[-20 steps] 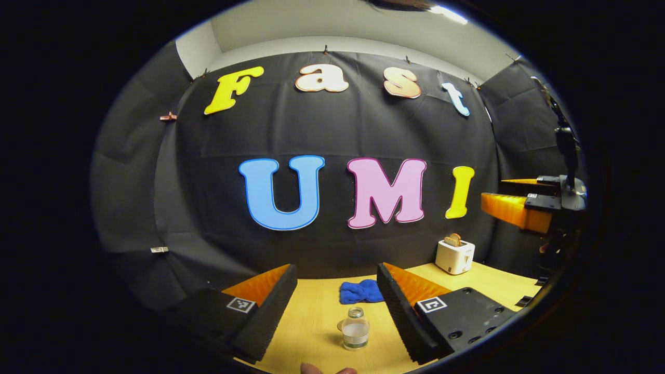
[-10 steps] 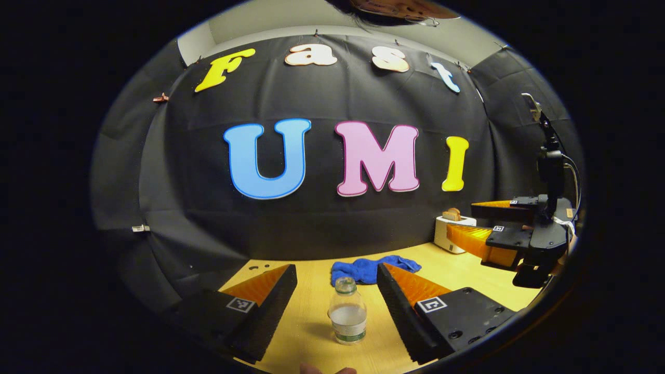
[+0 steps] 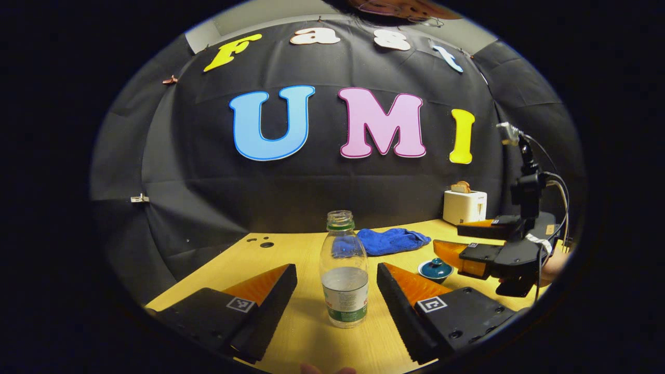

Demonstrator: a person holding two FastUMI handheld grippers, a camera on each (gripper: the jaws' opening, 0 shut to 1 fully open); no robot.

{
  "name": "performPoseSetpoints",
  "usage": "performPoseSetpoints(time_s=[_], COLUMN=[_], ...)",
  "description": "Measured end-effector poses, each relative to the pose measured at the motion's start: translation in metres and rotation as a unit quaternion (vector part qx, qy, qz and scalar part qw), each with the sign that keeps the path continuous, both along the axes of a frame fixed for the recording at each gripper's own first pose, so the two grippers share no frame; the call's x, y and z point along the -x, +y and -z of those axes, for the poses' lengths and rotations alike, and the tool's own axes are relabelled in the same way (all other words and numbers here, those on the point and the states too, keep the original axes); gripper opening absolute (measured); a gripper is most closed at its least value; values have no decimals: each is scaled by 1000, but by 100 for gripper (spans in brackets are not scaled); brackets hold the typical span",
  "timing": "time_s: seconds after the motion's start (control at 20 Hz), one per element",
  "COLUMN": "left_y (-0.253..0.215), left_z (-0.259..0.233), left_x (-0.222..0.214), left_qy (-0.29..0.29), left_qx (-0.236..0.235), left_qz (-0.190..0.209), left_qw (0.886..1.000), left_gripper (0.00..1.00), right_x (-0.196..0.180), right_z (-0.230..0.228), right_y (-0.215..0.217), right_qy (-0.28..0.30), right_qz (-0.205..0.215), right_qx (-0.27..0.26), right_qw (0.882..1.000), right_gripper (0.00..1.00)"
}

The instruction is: Open the teacup lid with one hand, grasp the water bottle and pour water into the teacup with the other hand; after pouring, place the water bottle on the coaster and then close the teacup lid.

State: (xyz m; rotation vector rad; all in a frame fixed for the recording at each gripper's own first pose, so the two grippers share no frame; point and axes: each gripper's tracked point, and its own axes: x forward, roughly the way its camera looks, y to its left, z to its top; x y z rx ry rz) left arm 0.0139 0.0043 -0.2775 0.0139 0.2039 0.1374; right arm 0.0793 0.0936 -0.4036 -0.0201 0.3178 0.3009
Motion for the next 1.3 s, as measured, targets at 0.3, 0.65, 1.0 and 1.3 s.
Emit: performPoseSetpoints(time_s=[0.3,0.65,1.0,1.3], left_y=[1,4,2,-4], left_z=[11,22,28,37], left_x=[-2,-2,-3,-14], left_qy=[10,18,18,21], left_qx=[-2,8,5,4], left_qz=[-4,-15,-15,-1], left_qw=[1000,1000,1000,1000], left_gripper=[97,97,97,100], right_x=[-6,-8,-9,-16], right_z=[44,55,53,30], right_y=[1,5,13,6], right_qy=[41,61,58,33], right_qz=[-6,-12,-33,-30], right_qx=[12,-7,-23,-31], right_qw=[999,998,998,999], right_gripper=[70,51,36,28])
